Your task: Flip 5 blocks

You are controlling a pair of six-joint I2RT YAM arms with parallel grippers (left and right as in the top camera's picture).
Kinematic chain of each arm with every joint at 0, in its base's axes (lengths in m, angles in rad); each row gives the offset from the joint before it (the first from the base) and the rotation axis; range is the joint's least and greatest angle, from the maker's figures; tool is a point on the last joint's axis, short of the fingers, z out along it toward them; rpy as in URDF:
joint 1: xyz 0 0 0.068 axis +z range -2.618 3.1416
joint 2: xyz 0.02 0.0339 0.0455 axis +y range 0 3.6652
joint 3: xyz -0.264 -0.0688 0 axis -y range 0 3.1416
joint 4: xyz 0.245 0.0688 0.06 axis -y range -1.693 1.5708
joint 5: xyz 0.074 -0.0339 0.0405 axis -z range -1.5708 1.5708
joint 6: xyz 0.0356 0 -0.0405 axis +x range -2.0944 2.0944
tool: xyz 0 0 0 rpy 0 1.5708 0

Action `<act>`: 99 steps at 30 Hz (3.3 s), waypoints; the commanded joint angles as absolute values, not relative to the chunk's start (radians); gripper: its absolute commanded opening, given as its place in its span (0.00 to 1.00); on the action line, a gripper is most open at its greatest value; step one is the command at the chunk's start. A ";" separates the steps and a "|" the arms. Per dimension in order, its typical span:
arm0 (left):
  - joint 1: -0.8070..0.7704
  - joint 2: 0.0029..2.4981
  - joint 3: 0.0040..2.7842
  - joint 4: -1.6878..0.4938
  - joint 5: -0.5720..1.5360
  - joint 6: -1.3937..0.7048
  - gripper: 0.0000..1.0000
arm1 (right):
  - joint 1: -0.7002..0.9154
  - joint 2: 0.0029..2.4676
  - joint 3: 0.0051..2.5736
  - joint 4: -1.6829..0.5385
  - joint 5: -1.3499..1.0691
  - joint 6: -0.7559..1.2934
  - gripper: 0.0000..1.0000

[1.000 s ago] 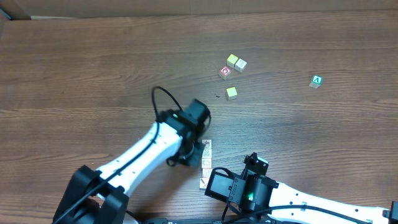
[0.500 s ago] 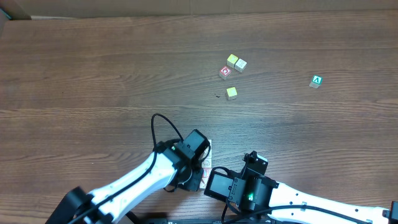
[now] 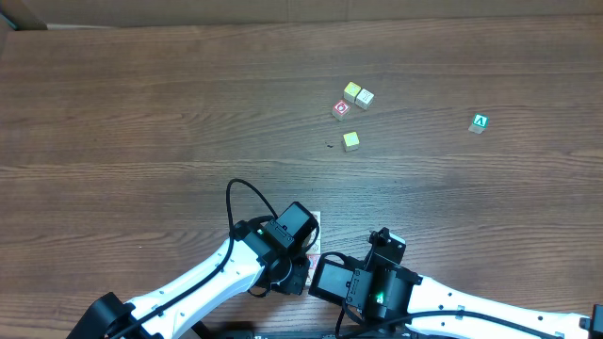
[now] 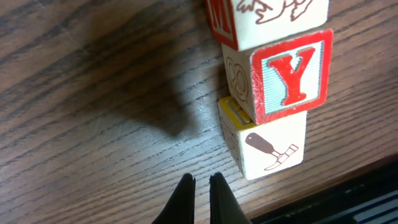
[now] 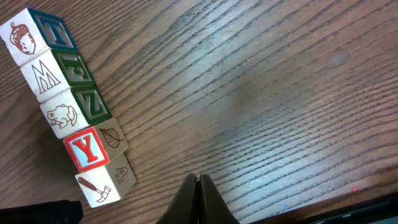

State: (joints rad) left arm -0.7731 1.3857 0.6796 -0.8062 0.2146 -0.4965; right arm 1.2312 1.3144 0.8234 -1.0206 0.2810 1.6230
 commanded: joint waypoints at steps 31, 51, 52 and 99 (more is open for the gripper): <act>-0.781 1.372 0.668 -0.762 0.217 -0.509 0.04 | 1.226 1.303 0.818 -1.024 0.294 1.650 0.04; -0.780 1.423 0.668 -0.765 0.193 -0.509 0.04 | 1.226 1.303 0.818 -1.020 0.294 1.650 0.04; -0.780 1.435 0.668 -0.759 0.198 -0.509 0.04 | 1.226 1.303 0.818 -1.020 0.294 1.650 0.04; -0.780 0.794 1.021 -1.198 -0.113 -0.565 0.04 | 1.226 1.276 0.859 -1.083 0.359 1.608 0.07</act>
State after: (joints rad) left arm -0.7731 0.9218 0.8993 -1.1236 0.0273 -0.5484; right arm 1.2308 1.3125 0.8238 -1.0500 0.2890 1.6440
